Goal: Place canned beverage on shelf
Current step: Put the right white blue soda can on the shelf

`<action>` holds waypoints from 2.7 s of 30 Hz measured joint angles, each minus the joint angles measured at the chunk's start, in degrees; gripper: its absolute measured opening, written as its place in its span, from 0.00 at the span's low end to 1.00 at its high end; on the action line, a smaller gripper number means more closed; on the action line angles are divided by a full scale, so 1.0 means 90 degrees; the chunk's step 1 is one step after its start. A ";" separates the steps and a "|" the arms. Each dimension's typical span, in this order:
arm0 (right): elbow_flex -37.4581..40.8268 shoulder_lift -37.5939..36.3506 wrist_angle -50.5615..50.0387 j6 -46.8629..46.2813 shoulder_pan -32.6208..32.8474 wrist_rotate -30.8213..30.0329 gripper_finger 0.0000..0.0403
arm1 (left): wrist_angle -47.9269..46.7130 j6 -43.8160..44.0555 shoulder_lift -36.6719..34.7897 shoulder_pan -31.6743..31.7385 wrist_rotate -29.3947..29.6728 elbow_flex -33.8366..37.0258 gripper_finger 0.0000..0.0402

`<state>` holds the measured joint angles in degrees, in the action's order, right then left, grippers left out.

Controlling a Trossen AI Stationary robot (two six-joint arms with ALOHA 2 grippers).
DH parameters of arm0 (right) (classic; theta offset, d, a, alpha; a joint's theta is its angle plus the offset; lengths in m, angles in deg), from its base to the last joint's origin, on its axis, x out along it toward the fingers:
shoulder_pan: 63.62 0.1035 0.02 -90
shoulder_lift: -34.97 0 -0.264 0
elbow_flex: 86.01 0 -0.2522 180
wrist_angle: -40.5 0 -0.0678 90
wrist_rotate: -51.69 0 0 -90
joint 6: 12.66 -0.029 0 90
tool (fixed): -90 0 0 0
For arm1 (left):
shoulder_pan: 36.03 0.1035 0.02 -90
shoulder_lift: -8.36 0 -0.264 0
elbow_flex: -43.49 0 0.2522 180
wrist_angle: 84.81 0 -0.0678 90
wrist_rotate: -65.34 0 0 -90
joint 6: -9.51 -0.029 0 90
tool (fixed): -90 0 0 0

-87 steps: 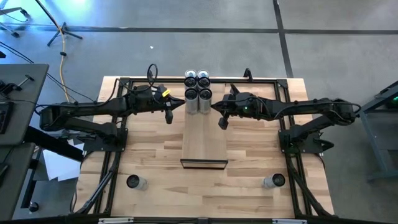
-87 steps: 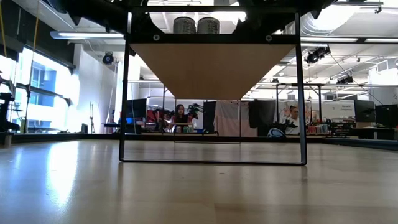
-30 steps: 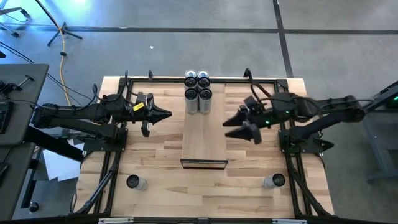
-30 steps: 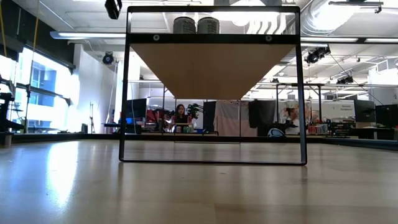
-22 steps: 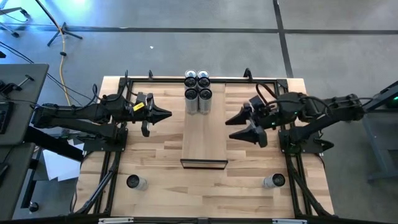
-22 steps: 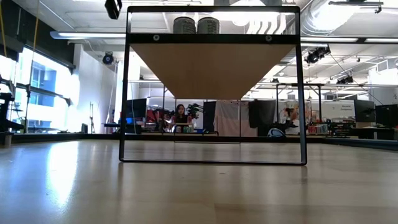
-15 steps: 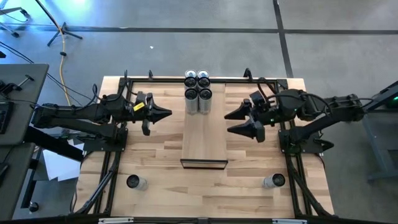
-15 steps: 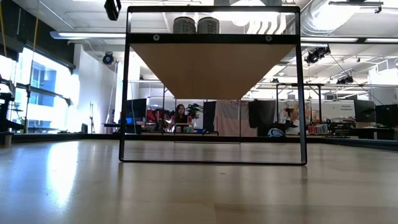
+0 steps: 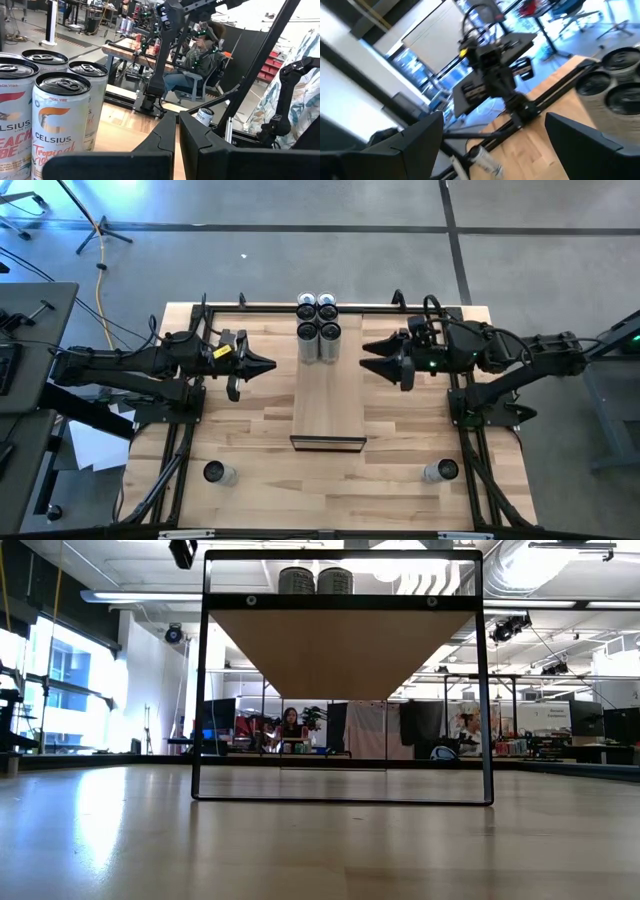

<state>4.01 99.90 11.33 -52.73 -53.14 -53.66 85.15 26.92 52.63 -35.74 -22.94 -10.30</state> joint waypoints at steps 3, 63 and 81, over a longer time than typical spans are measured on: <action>0.0000 0.0000 0.0001 -0.0010 0.0000 -0.0333 0.83 | 0.0000 0.0002 0.0000 0.0000 0.0000 0.0000 0.00; 0.0000 0.1735 -0.7170 -0.9275 0.4605 0.2200 0.83 | -0.0289 0.0389 0.0007 0.0049 0.0605 -0.0002 0.00; 0.0176 0.2403 -0.7222 -0.9597 0.4588 0.2238 0.83 | -0.0291 0.0267 0.0007 0.0049 0.0709 -0.0002 0.00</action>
<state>5.59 121.53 -53.67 -139.11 -11.85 -33.52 82.53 29.33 52.69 -35.30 -16.56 -10.32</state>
